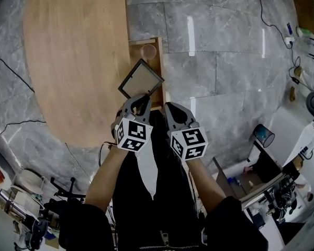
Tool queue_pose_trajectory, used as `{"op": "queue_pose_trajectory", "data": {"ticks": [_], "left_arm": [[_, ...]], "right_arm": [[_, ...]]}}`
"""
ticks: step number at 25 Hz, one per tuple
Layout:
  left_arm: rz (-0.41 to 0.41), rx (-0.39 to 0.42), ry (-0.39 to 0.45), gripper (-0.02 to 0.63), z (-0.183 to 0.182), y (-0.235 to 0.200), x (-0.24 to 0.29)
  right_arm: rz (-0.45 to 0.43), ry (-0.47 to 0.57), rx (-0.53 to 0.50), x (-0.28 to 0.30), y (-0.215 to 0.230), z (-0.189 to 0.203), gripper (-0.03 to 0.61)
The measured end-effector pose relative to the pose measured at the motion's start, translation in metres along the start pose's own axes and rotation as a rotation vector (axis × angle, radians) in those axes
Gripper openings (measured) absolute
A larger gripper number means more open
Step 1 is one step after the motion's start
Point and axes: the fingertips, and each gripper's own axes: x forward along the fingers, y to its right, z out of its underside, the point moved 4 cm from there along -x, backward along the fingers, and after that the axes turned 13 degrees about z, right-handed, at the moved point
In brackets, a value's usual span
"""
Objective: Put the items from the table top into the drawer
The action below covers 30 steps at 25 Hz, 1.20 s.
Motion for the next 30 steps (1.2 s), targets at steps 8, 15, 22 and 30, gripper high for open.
{"op": "queue_pose_trajectory", "data": {"ticks": [8, 15, 22, 30], "left_arm": [[0.04, -0.076, 0.047, 0.051, 0.006, 0.04, 0.037], [-0.015, -0.232, 0.109, 0.051, 0.007, 0.035, 0.065], [-0.102, -0.317, 0.075, 0.051, 0.039, 0.017, 0.092], [-0.085, -0.468, 0.05, 0.052, 0.066, -0.002, 0.117]], "right_arm": [[0.024, -0.008, 0.036, -0.01, 0.045, 0.016, 0.009], [0.039, -0.014, 0.064, -0.015, 0.07, 0.022, 0.009], [0.025, -0.017, 0.071, -0.014, 0.072, 0.022, 0.009], [0.011, -0.03, 0.042, -0.018, 0.069, 0.024, 0.009]]}}
